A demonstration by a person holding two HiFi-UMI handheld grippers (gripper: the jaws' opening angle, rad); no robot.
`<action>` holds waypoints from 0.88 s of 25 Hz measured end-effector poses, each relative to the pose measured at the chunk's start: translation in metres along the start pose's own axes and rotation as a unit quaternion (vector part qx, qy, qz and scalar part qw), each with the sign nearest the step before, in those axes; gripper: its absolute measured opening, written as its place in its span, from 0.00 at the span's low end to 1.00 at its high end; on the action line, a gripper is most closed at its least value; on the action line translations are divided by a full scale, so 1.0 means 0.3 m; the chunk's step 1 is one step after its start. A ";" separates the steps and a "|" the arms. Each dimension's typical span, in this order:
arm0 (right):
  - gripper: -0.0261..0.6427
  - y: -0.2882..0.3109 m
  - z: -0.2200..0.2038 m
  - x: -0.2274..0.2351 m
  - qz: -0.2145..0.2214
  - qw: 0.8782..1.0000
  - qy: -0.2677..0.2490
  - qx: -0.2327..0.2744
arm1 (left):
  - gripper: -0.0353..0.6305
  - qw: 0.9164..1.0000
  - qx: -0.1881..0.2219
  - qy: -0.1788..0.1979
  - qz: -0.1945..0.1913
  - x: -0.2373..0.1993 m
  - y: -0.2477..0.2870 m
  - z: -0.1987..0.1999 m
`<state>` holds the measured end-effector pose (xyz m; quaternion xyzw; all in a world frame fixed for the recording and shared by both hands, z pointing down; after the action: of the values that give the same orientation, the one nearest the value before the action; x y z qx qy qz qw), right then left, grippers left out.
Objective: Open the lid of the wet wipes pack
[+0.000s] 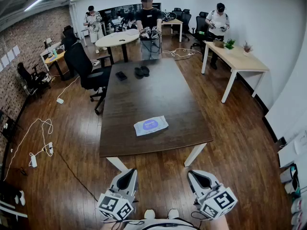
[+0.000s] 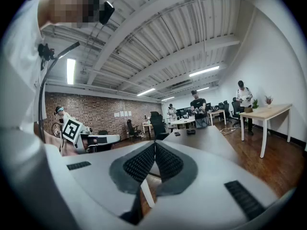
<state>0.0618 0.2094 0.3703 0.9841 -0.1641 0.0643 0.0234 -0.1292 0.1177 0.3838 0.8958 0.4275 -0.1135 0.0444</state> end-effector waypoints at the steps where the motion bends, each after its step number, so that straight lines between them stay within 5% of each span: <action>1: 0.05 -0.001 -0.002 -0.005 0.000 1.000 0.000 0.000 | 0.06 1.000 0.001 0.000 -0.001 -0.002 -0.005 -0.001; 22: 0.05 0.038 -0.029 -0.083 -0.018 1.000 -0.005 -0.009 | 0.06 1.000 -0.002 -0.006 -0.023 -0.068 -0.041 -0.007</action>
<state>0.0337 0.2072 0.3759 0.9869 -0.1474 0.0579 0.0325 -0.1507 0.1102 0.3909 0.8849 0.4481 -0.1189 0.0460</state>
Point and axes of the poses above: the fingertips, and each gripper's own axes: y forward along the fingers, x to its right, z out of its top, the point moved 2 cm from there along -y, backward along the fingers, and after that the axes turned 5 degrees about x, right-handed, at the moved point
